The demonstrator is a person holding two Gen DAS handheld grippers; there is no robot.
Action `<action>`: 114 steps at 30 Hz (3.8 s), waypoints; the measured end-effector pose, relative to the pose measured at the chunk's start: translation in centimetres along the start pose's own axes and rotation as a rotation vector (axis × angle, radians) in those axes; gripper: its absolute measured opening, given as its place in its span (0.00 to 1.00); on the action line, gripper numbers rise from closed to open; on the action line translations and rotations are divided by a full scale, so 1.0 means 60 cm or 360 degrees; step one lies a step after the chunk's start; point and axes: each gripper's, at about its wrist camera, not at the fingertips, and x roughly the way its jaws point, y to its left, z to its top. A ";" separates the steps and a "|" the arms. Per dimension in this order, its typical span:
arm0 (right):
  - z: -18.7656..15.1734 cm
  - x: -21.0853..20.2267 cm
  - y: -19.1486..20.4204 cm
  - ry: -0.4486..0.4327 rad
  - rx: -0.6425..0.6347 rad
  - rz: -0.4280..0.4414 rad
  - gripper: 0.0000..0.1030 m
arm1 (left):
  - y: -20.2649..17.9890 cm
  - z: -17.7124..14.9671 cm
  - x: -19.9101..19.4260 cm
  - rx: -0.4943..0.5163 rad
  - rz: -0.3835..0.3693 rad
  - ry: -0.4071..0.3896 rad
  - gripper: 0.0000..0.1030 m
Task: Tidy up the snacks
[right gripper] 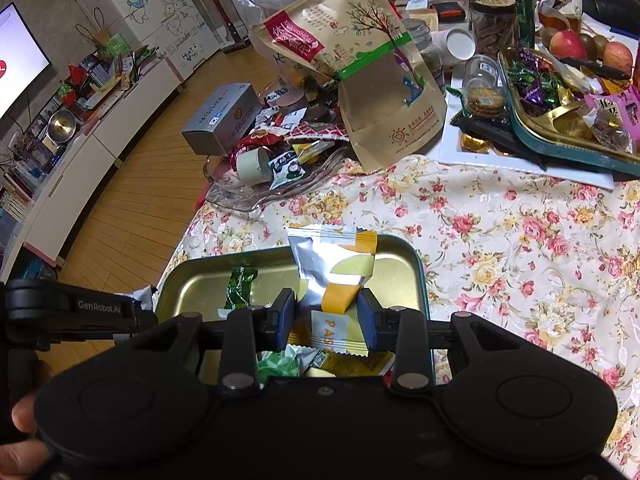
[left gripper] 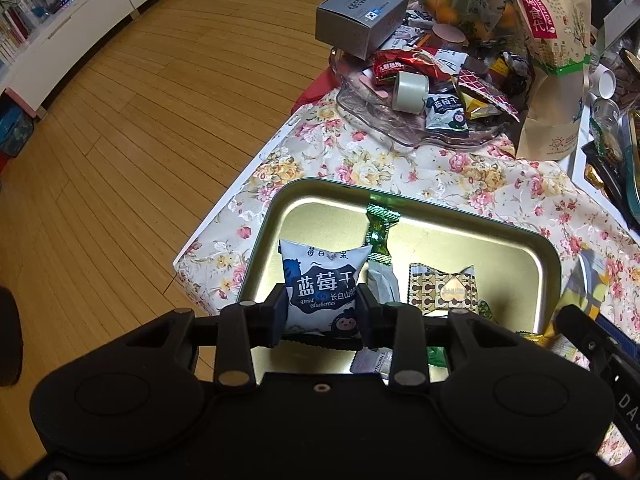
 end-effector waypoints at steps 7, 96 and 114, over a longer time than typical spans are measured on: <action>0.004 -0.002 0.001 -0.0036 0.0011 0.0022 0.45 | -0.007 -0.003 -0.001 0.0036 -0.0014 -0.0014 0.43; -0.020 0.059 -0.005 0.0289 -0.0028 -0.0297 0.46 | -0.055 -0.045 0.020 0.0191 0.0010 0.0085 0.46; -0.020 0.061 -0.006 0.0302 -0.0032 -0.0294 0.46 | -0.057 -0.045 0.020 0.0190 0.0014 0.0088 0.46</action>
